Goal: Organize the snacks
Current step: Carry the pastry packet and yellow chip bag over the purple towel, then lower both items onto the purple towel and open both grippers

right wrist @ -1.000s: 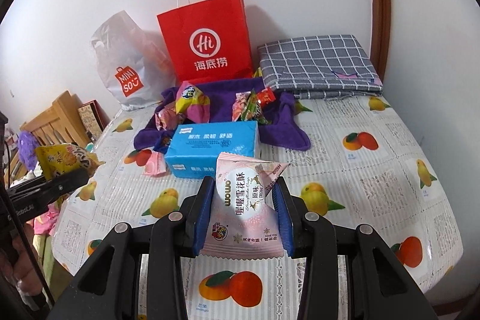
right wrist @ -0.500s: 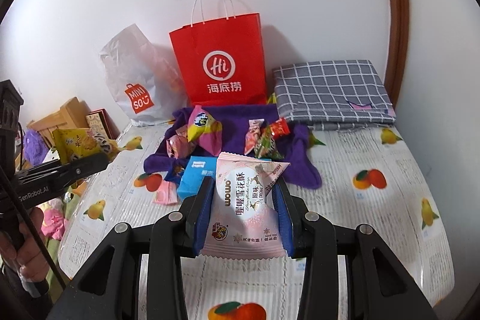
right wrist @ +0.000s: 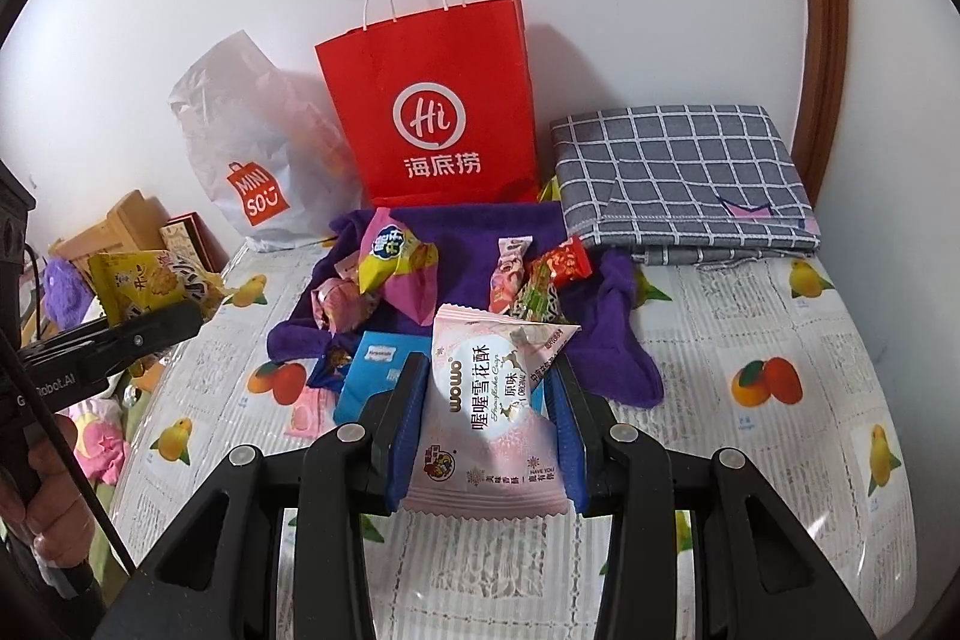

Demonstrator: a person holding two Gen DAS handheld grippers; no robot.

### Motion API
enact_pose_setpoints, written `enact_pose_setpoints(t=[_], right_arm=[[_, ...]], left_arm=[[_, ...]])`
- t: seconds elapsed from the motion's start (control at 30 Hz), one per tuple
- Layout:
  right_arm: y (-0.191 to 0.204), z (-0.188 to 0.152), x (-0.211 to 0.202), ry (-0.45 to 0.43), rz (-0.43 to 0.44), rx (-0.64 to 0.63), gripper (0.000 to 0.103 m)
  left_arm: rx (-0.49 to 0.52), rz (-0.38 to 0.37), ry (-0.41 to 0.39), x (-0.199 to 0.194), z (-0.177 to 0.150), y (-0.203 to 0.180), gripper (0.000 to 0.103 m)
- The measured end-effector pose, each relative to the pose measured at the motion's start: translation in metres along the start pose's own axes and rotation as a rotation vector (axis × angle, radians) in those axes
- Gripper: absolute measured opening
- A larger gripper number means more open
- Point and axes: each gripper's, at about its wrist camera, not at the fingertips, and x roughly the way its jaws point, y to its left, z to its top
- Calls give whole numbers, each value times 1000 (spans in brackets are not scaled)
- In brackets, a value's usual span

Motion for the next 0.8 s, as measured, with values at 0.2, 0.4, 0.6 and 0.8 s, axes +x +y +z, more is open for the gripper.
enact_pose_setpoints(t=[0.2, 0.4, 0.6, 0.8], right_arm=[[3, 13, 8, -8, 2, -23, 39], [3, 25, 17, -11, -9, -41, 39], [4, 36, 27, -11, -30, -60, 39], [4, 47, 39, -12, -39, -80, 39]], left_arm=[[-1, -1, -3, 10, 12, 2, 33], [-13, 6, -3, 22, 23, 10, 33], [-22, 45, 4, 30, 35, 28, 33], [-48, 82, 5, 35, 44, 45, 33]])
